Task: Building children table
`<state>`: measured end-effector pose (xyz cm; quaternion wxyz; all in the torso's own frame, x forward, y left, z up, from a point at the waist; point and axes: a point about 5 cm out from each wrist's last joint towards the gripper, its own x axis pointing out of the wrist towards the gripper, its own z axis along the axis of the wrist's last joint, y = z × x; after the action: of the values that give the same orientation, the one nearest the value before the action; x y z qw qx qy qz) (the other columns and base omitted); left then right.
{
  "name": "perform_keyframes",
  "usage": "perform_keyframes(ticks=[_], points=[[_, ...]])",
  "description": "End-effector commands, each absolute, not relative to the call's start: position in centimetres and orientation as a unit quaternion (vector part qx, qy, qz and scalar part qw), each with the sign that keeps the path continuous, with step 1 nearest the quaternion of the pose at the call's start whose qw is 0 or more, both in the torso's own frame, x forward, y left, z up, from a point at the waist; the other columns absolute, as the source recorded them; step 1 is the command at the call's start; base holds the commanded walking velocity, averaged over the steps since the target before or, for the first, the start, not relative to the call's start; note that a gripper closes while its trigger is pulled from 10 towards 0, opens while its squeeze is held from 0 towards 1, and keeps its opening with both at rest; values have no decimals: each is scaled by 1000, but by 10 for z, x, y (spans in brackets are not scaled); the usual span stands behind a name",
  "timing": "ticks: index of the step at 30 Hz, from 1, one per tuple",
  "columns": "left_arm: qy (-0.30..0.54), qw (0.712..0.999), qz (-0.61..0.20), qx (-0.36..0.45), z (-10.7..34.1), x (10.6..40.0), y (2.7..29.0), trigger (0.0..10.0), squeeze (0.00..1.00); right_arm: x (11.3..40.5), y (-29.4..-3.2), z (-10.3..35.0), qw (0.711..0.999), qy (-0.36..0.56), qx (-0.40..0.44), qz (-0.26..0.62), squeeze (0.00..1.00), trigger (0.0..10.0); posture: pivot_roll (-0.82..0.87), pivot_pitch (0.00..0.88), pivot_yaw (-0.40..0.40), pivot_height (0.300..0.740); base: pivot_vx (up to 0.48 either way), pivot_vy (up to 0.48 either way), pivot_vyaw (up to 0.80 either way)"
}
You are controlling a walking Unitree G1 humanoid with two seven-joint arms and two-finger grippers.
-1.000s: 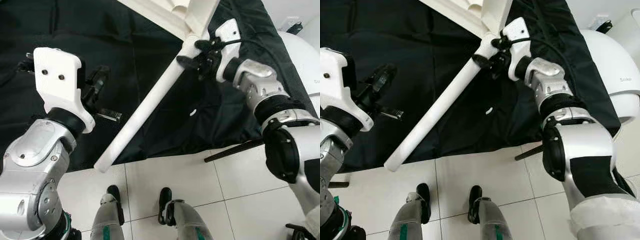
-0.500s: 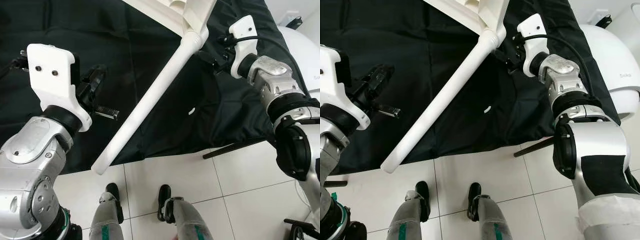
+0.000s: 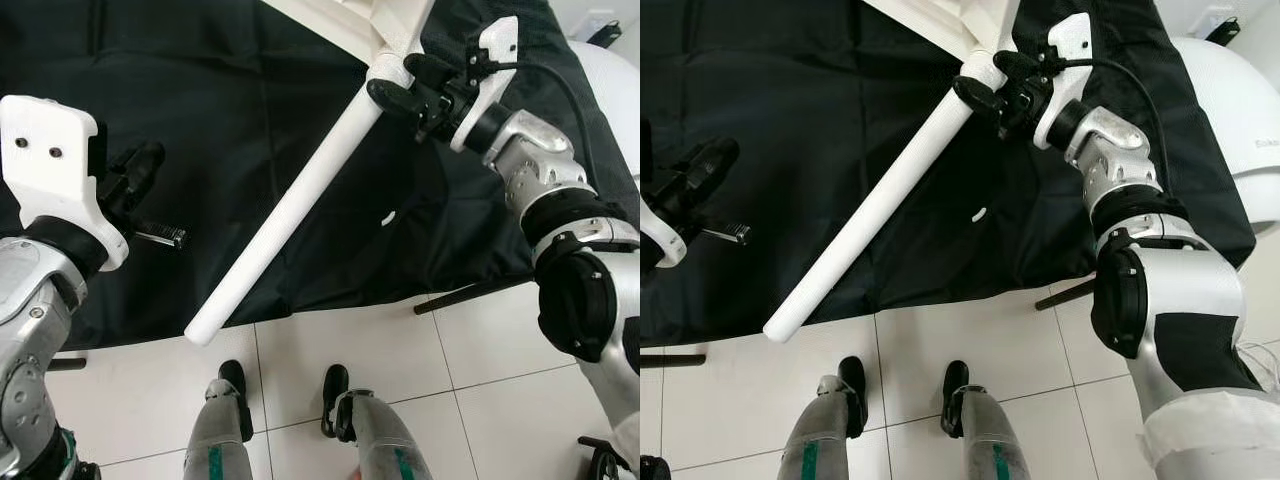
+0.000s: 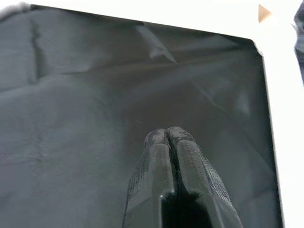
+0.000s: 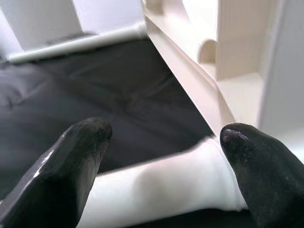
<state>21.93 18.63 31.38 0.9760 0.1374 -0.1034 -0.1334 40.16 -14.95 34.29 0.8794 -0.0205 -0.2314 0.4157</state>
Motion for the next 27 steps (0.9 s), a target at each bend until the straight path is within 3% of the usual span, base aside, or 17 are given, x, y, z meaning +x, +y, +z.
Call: perform_keyframes(ticks=[1, 4, 12, 20, 27], points=[[-89, 952, -249, 152, 309, 213, 175, 10000, 0, 401, -155, 336, 879, -232, -15, 417, 0, 10000, 167, 469, -90, 740, 0, 0, 0], [-60, 937, -312, 148, 301, 214, 167, 10000, 0, 393, -162, 337, 862, -266, -4, 431, 0, 10000, 146, 461, -66, 740, 0, 0, 0], [-47, 924, -358, 125, 293, 227, 156, 10000, 0, 376, -171, 338, 858, -310, 15, 409, 0, 10000, 81, 435, -27, 740, 0, 0, 0], [-35, 907, -400, 130, 282, 239, 144, 10000, 0, 348, -174, 320, 869, -323, 50, 371, 0, 10000, 32, 390, 7, 740, 0, 0, 0], [-57, 908, -399, 110, 284, 254, 140, 10000, 0, 321, -153, 281, 885, -280, 75, 363, 0, 10000, -9, 335, 17, 740, 0, 0, 0]])
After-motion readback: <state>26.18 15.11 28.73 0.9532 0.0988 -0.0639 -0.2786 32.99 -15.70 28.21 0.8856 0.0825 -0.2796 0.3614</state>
